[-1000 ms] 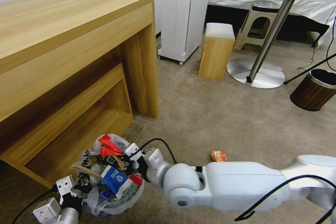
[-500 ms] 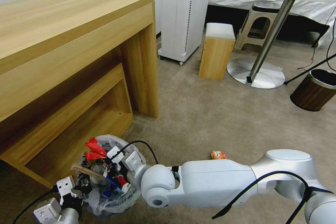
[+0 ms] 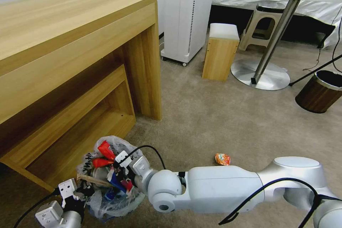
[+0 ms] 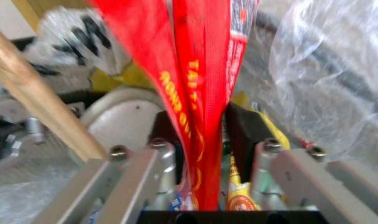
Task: Pick up the trash bin and place the garbage on the floor into it.
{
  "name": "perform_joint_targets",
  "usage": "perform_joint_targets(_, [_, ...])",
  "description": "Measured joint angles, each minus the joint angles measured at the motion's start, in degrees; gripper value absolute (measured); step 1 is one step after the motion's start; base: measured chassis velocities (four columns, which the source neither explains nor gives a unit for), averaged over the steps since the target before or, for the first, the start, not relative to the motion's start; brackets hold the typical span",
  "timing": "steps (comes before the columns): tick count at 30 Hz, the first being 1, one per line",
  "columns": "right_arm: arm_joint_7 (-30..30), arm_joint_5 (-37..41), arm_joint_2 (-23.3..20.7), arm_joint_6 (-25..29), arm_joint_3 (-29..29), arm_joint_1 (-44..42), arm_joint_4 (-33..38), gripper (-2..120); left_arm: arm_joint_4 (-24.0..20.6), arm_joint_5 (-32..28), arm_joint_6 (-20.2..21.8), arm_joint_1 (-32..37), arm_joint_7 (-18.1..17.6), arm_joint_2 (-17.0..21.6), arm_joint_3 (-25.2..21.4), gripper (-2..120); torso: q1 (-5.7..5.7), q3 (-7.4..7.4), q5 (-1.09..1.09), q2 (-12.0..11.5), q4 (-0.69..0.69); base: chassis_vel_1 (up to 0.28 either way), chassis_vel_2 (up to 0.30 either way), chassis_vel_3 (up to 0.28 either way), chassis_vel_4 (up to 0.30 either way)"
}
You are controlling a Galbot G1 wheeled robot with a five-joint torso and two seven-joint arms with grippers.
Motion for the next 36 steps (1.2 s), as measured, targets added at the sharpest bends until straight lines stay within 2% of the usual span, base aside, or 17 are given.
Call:
perform_joint_targets(1, [0.01, 0.16, -0.10, 0.04, 0.12, 0.07, 0.40, 32, 0.00, -0.06, 0.01, 0.00, -0.01, 0.06, -0.02, 0, 0.00, 0.00, 0.00, 0.00, 0.00, 0.000, 0.000, 0.000, 0.000])
perform_joint_targets(2, [0.01, 0.16, -0.10, 0.04, 0.12, 0.07, 0.40, 32, 0.00, -0.06, 0.01, 0.00, -0.01, 0.06, -0.02, 0, 0.00, 0.00, 0.00, 0.00, 0.00, 0.000, 0.000, 0.000, 0.000])
perform_joint_targets(4, [0.16, 0.56, -0.27, 0.05, 0.26, 0.13, 1.39, 44, 0.00, -0.13, 0.04, -0.03, -0.03, 0.09, -0.01, 0, 0.00, 0.00, 0.00, 0.00, 0.00, 0.000, 0.000, 0.000, 0.000])
perform_joint_targets(6, [0.30, 0.65, -0.30, 0.06, 0.28, 0.10, 1.68, 47, 0.00, -0.13, 0.05, -0.05, -0.05, 0.10, -0.01, 0, 0.00, 0.00, 0.00, 0.00, 0.00, 0.000, 0.000, 0.000, 0.000])
perform_joint_targets(8, [0.57, 0.90, -0.58, 0.05, 0.31, -0.08, 2.58, 58, 0.00, -0.24, 0.10, -0.07, -0.08, 0.24, -0.02, 0, 0.00, 0.00, 0.00, 0.00, 0.00, 0.000, 0.000, 0.000, 0.000])
perform_joint_targets(10, [0.61, 0.90, -0.71, 0.05, 0.31, -0.14, 2.80, 61, -0.01, -0.32, 0.14, -0.09, -0.10, 0.33, -0.08, 0, 0.00, 0.00, -0.01, 0.00, 0.00, 0.000, 0.000, 0.000, 0.000])
perform_joint_targets(11, [0.66, 0.90, -1.00, 0.04, 0.32, -0.31, 3.13, 69, -0.10, -0.51, 0.23, -0.13, -0.20, 0.47, -0.21, 0, 0.00, 0.00, 0.00, 0.00, 0.00, 0.000, 0.000, 0.000, 0.000])
perform_joint_targets(13, [0.73, 0.87, -1.32, 0.04, 0.39, -0.51, 3.39, 72, -0.15, -0.62, 0.25, -0.15, -0.26, 0.56, -0.29, 0, 0.00, 0.00, 0.00, 0.00, 0.00, 0.000, 0.000, 0.000, 0.000])
perform_joint_targets(18, [0.72, 0.44, -2.98, 0.09, 1.59, -1.34, 4.76, 96, -0.11, -0.69, 0.29, -0.15, -0.42, 0.60, -0.36, 0, 0.00, 0.00, 0.00, 0.00, 0.00, 0.000, 0.000, 0.000, 0.000])
perform_joint_targets(22, [0.13, 0.43, -4.43, 0.75, 3.52, -1.79, 6.11, 100, 0.03, -0.89, 0.59, -0.32, -0.79, 0.59, -0.40, 0, 0.00, 0.00, 0.00, 0.00, 0.00, 0.000, 0.000, 0.000, 0.000])
perform_joint_targets(30, [-1.74, -0.44, -6.73, 2.16, 8.29, -3.00, 8.23, 100, 0.11, -1.05, 1.34, -0.46, -1.06, 0.67, -0.48, 0, 0.00, 0.00, 0.00, 0.00, 0.00, 0.000, 0.000, 0.000, 0.000])
perform_joint_targets(32, [-2.77, -0.22, -7.54, 2.84, 13.23, -4.27, 9.99, 100, 0.06, -1.12, 1.53, -0.27, -1.10, 0.95, -0.77, 0, 0.00, 0.00, 0.00, 0.00, 0.00, 0.000, 0.000, 0.000, 0.000])
perform_joint_targets(36, [-3.17, 0.49, -8.23, 3.12, 17.57, -5.62, 11.54, 100, 0.00, -1.15, 1.53, -0.11, -1.07, 1.06, -0.88, 0, 0.00, 0.00, 0.00, 0.00, 0.00, 0.000, 0.000, 0.000, 0.000])
